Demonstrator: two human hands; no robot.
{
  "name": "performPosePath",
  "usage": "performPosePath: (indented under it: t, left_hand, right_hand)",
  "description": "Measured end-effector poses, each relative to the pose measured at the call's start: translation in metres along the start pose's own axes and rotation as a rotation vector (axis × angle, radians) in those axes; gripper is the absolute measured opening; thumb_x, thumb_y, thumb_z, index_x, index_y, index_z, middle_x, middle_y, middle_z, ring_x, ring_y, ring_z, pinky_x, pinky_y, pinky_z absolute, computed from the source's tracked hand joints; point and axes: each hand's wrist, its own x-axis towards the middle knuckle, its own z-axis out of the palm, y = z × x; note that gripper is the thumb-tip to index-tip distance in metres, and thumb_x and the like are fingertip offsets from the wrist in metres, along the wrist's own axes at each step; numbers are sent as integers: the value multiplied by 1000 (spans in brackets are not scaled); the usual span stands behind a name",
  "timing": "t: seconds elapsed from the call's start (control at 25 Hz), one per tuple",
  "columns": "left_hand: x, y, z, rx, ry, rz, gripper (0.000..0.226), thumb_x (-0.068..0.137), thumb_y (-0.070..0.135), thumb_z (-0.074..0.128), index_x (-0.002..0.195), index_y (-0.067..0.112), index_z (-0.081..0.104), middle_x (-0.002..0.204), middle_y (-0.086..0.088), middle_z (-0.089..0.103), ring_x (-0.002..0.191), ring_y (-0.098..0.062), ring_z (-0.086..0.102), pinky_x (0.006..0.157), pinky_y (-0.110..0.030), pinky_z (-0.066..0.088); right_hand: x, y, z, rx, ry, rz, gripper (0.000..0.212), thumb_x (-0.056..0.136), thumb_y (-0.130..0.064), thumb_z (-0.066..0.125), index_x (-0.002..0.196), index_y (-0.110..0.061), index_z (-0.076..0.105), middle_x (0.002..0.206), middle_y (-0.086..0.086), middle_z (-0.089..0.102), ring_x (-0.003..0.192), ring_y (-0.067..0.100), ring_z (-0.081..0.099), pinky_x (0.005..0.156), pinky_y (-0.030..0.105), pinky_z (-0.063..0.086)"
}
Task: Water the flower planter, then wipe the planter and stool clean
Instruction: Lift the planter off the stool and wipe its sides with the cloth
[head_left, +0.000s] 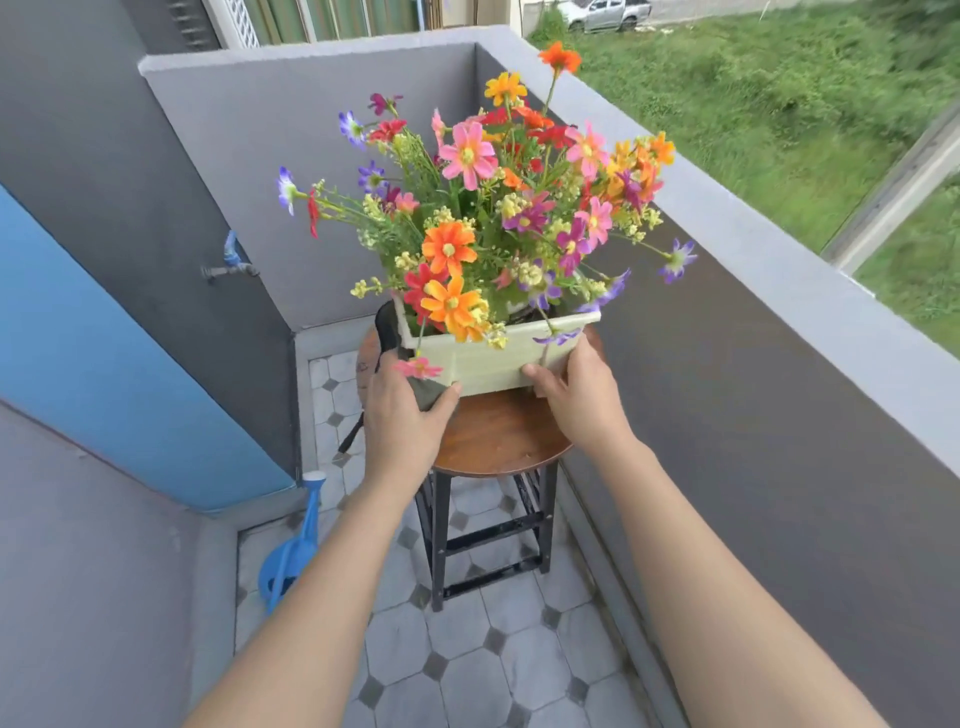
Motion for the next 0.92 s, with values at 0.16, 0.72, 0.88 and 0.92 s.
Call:
performPosePath:
  t: [0.16,0.72,0.88,0.92]
  left_hand:
    - [11,11,-11,-50,34,47,46,79,26,72,110,2,48,104,-14,58,101,-33,53,72,-30,36]
    - [108,251,-241,-355,168,212,47,60,44,64,92,12,53,76,8,63,67,0,60,54,-9,41]
    - [105,284,-291,-396,174,292,53,54,52,59,94,18,57,80,10,68,74,3,61,62,-13,46]
    - [102,288,-299,-404,178,303,53,54,53,58,96,20,58,80,10,68,74,2,62,63,-16,47]
  right_hand:
    - [-1,-18,-15,-14,29,-29,27,92,-26,61,108,-8,50,96,-4,52,91,21,52,69,31,35]
    - [17,-302,-182,304,387,-250,35,83,-59,56,91,-26,50,85,-2,61,78,19,59,70,44,51]
    - [-5,-363,-201,485,546,-274,46,80,-67,56,90,-22,54,80,-4,67,78,16,64,73,49,52]
    - [-11,-372,-205,486,563,-289,45,80,-65,55,90,-21,54,80,-5,67,78,14,64,73,48,52]
